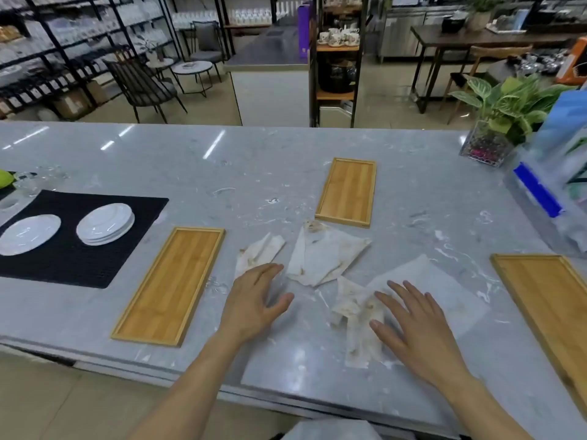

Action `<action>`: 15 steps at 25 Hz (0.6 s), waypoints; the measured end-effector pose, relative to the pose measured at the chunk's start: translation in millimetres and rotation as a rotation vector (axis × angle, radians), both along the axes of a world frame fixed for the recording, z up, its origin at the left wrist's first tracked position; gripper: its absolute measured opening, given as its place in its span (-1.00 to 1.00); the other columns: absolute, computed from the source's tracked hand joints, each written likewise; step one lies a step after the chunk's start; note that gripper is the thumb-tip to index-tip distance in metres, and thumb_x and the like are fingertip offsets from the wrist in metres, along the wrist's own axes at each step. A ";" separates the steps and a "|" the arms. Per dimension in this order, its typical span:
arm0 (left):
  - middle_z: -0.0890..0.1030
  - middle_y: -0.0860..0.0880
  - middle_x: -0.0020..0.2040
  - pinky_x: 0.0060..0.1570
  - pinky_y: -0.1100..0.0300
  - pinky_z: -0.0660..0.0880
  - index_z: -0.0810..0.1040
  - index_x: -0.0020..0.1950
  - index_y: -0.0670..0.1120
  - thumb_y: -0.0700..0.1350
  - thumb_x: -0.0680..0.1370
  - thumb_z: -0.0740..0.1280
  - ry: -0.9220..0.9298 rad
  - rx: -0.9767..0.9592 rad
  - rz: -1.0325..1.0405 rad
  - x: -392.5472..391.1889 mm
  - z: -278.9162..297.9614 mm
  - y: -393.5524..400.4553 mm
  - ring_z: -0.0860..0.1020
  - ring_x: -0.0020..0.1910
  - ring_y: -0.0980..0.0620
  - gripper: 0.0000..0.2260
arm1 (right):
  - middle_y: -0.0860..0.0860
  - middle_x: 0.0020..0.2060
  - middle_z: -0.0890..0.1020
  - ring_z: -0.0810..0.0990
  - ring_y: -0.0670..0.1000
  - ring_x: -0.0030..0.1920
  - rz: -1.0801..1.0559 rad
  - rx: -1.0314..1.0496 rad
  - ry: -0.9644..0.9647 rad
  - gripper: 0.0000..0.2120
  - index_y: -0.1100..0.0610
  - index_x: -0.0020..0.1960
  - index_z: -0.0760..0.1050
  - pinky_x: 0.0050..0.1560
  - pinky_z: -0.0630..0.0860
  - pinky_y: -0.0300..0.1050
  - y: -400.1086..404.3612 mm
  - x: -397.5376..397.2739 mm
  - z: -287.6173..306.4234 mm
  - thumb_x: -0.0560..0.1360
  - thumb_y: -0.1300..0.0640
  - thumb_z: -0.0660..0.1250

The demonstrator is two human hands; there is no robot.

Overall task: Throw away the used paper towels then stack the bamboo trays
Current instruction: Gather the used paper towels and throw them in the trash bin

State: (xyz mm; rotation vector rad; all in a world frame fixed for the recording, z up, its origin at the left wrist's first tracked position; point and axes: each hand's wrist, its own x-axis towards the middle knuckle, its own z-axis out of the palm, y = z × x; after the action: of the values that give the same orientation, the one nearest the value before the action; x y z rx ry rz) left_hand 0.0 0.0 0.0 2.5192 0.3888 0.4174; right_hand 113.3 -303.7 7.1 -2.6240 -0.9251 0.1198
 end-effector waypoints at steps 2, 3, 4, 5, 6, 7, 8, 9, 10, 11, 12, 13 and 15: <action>0.51 0.00 0.32 0.24 -0.11 0.43 0.49 0.35 0.01 0.25 0.46 0.31 0.022 0.134 -0.034 -3.9 -6.7 12.4 0.45 0.31 -0.02 -0.46 | -0.10 0.50 0.26 0.09 -0.02 0.53 0.032 -0.023 -0.009 -0.36 -0.15 0.44 0.26 0.51 0.02 0.05 2.6 -3.2 -1.8 0.47 -0.40 -0.08; 0.52 -0.03 0.31 0.22 -0.13 0.44 0.50 0.33 -0.01 0.23 0.45 0.34 0.037 0.191 -0.039 -5.8 -11.5 20.1 0.46 0.30 -0.06 -0.47 | -0.10 0.49 0.27 0.10 -0.02 0.52 0.034 -0.023 -0.012 -0.36 -0.16 0.45 0.22 0.51 0.05 0.05 4.5 -5.0 -3.8 0.46 -0.40 -0.06; 0.50 -0.05 0.32 0.21 -0.13 0.44 0.48 0.34 -0.01 0.22 0.45 0.35 0.060 0.218 -0.036 -6.3 -13.1 28.8 0.45 0.30 -0.09 -0.48 | -0.10 0.49 0.27 0.13 -0.02 0.51 0.042 -0.010 -0.001 -0.36 -0.16 0.46 0.19 0.50 0.09 0.05 6.1 -6.9 -6.5 0.46 -0.41 -0.03; 0.48 -0.07 0.35 0.23 -0.14 0.43 0.45 0.35 0.00 0.21 0.45 0.34 0.083 0.241 -0.029 -5.1 -14.4 36.0 0.42 0.32 -0.12 -0.47 | -0.10 0.48 0.28 0.15 -0.01 0.50 0.050 0.005 0.004 -0.35 -0.16 0.47 0.16 0.48 0.15 0.06 9.8 -8.1 -8.2 0.46 -0.42 0.00; 0.44 -0.07 0.40 0.26 -0.14 0.40 0.42 0.38 0.02 0.22 0.46 0.32 0.115 0.260 -0.026 -4.4 -15.2 41.1 0.38 0.36 -0.13 -0.46 | -0.10 0.48 0.28 0.18 0.00 0.49 0.067 0.012 0.005 -0.34 -0.17 0.47 0.15 0.45 0.22 0.07 13.2 -9.5 -9.2 0.45 -0.42 0.03; 0.38 -0.06 0.45 0.30 -0.14 0.37 0.38 0.41 0.04 0.24 0.47 0.28 0.150 0.274 -0.024 -2.2 -15.6 46.4 0.34 0.39 -0.14 -0.44 | -0.10 0.48 0.28 0.20 0.00 0.48 0.086 0.014 0.012 -0.33 -0.19 0.47 0.13 0.40 0.28 0.07 16.4 -10.6 -9.9 0.44 -0.43 0.06; 0.32 -0.05 0.50 0.34 -0.14 0.33 0.33 0.45 0.08 0.26 0.48 0.24 0.191 0.277 -0.031 0.5 -16.2 51.8 0.30 0.43 -0.13 -0.43 | -0.10 0.48 0.28 0.23 0.01 0.46 0.104 0.002 0.029 -0.32 -0.20 0.47 0.12 0.36 0.32 0.06 19.2 -11.1 -10.2 0.43 -0.43 0.09; 0.26 -0.03 0.53 0.37 -0.13 0.28 0.29 0.47 0.11 0.27 0.48 0.21 0.240 0.276 -0.039 3.0 -17.4 56.3 0.26 0.46 -0.12 -0.42 | -0.09 0.48 0.28 0.25 0.02 0.44 0.123 -0.016 0.029 -0.32 -0.21 0.48 0.12 0.32 0.35 0.05 21.5 -11.8 -11.9 0.43 -0.43 0.11; 0.22 -0.02 0.55 0.38 -0.13 0.24 0.27 0.48 0.14 0.28 0.49 0.19 0.287 0.276 -0.042 5.2 -18.6 60.2 0.24 0.47 -0.10 -0.42 | -0.08 0.47 0.29 0.28 0.03 0.42 0.141 -0.048 0.016 -0.32 -0.20 0.48 0.13 0.29 0.36 0.04 23.4 -11.9 -14.1 0.43 -0.42 0.12; 0.21 -0.02 0.56 0.39 -0.12 0.22 0.27 0.48 0.14 0.27 0.49 0.18 0.318 0.275 -0.041 6.4 -20.0 63.1 0.24 0.47 -0.10 -0.43 | -0.07 0.46 0.31 0.31 0.05 0.40 0.151 -0.083 0.011 -0.33 -0.18 0.48 0.15 0.26 0.38 0.03 25.8 -11.5 -16.6 0.44 -0.40 0.13; 0.23 -0.03 0.55 0.38 -0.11 0.22 0.30 0.46 0.13 0.26 0.50 0.18 0.330 0.277 -0.041 7.5 -21.5 65.2 0.24 0.46 -0.10 -0.45 | -0.06 0.44 0.34 0.34 0.06 0.38 0.155 -0.117 0.002 -0.34 -0.17 0.47 0.19 0.23 0.39 0.02 27.8 -10.8 -19.2 0.44 -0.38 0.15; 0.27 -0.05 0.53 0.37 -0.10 0.22 0.33 0.44 0.11 0.24 0.52 0.17 0.333 0.281 -0.042 8.3 -22.0 66.9 0.26 0.44 -0.11 -0.48 | -0.06 0.41 0.39 0.37 0.07 0.35 0.154 -0.141 -0.016 -0.36 -0.15 0.45 0.24 0.20 0.40 0.02 29.7 -9.9 -20.6 0.44 -0.36 0.19; 0.36 -0.07 0.46 0.31 -0.09 0.25 0.42 0.39 0.07 0.18 0.54 0.18 0.315 0.278 -0.038 11.5 -21.1 68.7 0.30 0.39 -0.13 -0.55 | -0.04 0.33 0.48 0.43 0.09 0.28 0.148 -0.149 -0.060 -0.47 -0.09 0.33 0.41 0.10 0.43 0.04 33.0 -8.1 -23.0 0.44 -0.29 0.28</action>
State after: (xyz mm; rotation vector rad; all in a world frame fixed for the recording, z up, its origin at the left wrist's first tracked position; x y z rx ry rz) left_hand 11.5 68.7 -21.1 2.8674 0.4251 0.0594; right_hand 105.2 -270.7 -15.9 -2.7047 -1.1730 0.1526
